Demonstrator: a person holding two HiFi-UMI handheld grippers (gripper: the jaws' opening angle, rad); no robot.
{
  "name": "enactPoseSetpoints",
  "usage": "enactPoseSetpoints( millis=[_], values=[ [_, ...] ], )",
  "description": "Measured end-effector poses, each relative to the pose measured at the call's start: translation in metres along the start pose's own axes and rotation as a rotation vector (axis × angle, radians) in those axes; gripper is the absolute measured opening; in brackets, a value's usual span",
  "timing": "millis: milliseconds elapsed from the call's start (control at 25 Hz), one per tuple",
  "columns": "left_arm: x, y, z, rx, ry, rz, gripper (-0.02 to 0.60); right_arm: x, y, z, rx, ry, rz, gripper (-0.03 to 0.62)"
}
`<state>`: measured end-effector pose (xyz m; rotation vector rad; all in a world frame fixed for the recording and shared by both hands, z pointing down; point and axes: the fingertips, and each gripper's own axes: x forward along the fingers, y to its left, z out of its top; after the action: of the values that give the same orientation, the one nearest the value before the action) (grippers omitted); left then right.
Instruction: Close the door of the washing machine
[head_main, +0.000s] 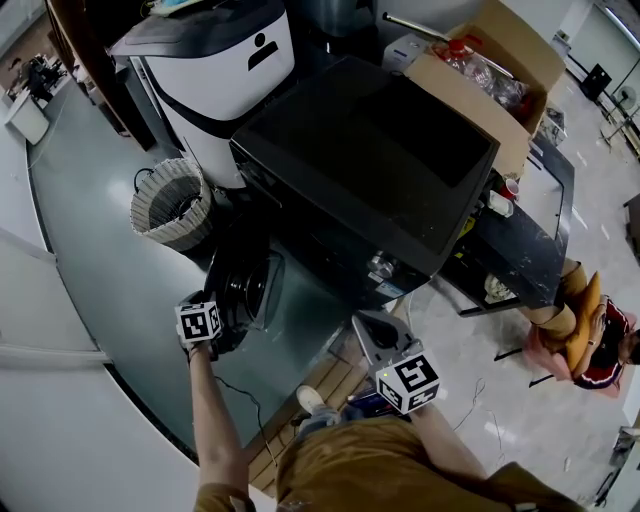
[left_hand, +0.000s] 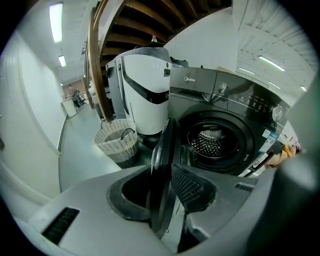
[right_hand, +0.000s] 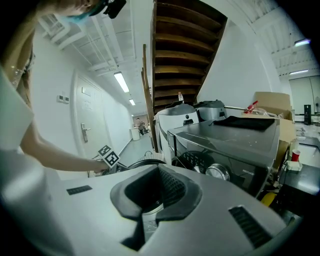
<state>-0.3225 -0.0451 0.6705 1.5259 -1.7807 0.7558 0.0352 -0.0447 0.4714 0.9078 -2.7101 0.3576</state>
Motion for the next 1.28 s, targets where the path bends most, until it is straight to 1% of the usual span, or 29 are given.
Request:
enactPoseSetpoints(
  millis=[240, 400, 1000, 1280],
  values=[
    [-0.002, -0.019, -0.005, 0.007, 0.016, -0.050, 0.138, -0.015, -0.008, 0.004, 0.026, -0.022, -0.058, 0.011],
    [-0.003, -0.029, -0.004, 0.016, 0.017, -0.060, 0.135, -0.023, -0.011, 0.005, 0.035, -0.032, -0.084, 0.011],
    [-0.008, -0.056, -0.005, 0.037, 0.037, -0.082, 0.126, -0.041, -0.013, 0.005, 0.039, -0.049, -0.105, 0.011],
    [-0.010, -0.072, -0.006, 0.017, 0.044, -0.101, 0.124, -0.046, -0.017, 0.006, 0.044, -0.060, -0.118, 0.011]
  ],
)
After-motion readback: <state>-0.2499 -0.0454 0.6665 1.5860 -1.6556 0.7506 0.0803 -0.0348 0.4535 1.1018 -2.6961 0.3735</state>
